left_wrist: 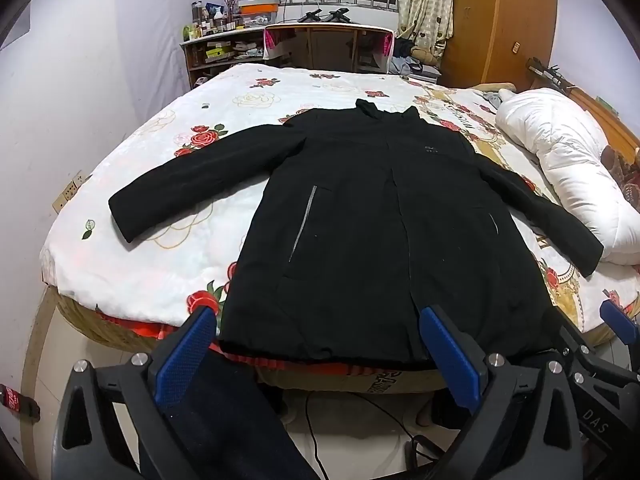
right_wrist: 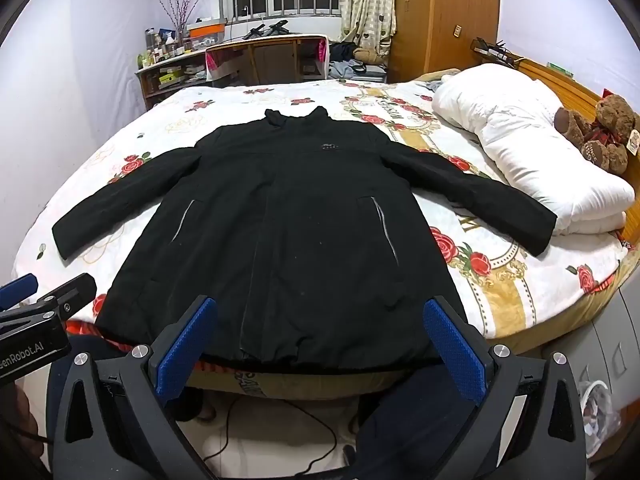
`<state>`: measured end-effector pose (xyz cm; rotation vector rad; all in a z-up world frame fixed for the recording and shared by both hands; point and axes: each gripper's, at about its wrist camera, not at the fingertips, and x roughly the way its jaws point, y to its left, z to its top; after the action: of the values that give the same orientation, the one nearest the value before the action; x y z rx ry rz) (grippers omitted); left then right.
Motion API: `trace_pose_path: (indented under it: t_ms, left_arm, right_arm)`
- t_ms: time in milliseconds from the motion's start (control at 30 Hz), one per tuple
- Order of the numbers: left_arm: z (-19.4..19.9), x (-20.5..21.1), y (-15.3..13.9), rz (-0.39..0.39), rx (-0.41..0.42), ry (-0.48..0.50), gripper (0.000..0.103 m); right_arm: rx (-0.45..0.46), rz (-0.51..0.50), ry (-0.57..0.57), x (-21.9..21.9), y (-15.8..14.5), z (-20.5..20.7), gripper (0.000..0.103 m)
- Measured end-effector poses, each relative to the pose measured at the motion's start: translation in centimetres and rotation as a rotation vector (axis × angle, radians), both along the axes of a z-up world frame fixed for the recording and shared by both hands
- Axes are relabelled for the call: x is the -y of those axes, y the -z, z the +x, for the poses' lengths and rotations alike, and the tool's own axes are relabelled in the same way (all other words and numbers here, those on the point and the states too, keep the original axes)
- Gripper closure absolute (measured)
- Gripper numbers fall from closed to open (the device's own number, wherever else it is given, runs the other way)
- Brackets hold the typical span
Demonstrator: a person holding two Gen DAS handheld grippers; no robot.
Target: Fold large clothes
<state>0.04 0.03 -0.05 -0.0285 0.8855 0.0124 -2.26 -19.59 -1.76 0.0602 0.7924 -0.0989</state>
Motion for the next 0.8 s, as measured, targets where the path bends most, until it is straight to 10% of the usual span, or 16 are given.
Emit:
trace_pose_path:
  t_ms: [800]
  left_arm:
    - [-0.20, -0.43, 0.15, 0.016, -0.012, -0.008, 0.000]
  right_arm:
    - [0.000, -0.002, 0.001, -0.02, 0.06, -0.05, 0.000]
